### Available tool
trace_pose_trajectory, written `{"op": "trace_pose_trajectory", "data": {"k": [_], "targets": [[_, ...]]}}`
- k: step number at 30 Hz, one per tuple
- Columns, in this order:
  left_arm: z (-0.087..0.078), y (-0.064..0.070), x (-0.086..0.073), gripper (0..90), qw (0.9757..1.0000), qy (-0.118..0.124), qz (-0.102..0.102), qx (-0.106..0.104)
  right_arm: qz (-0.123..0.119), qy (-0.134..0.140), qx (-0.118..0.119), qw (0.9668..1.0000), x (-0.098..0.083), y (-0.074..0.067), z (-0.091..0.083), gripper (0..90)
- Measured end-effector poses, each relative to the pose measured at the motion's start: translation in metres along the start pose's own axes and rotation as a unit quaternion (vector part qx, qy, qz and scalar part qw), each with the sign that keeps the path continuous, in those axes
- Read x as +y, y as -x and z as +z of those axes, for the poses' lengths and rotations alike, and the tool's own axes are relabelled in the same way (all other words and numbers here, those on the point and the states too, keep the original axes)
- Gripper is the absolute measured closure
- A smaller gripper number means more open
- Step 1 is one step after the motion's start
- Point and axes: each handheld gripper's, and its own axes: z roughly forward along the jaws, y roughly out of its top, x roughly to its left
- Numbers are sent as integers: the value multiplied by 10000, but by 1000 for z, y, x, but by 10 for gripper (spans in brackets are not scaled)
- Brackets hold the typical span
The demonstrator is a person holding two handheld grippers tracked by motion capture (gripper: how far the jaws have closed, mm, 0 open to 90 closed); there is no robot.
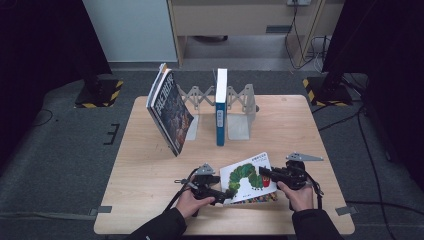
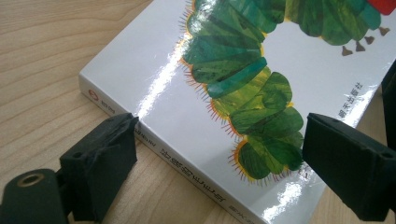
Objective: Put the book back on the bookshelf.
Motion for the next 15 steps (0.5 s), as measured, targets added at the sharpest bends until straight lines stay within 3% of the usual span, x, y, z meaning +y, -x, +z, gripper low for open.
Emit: {"op": "trace_pose_trajectory", "data": {"k": [4,11,15], "targets": [[0,0,0,94,10000,0,7,12,-12,-72,-77,9999,-1,2,1,765],[-1,0,0,97,10000,10,-11,16,110,90,193,9997,1,1,-1,790],[-1,-2,0,75,9999,50,-99,-50,-118,345,501,9981,4,-3,-7,811]]}}
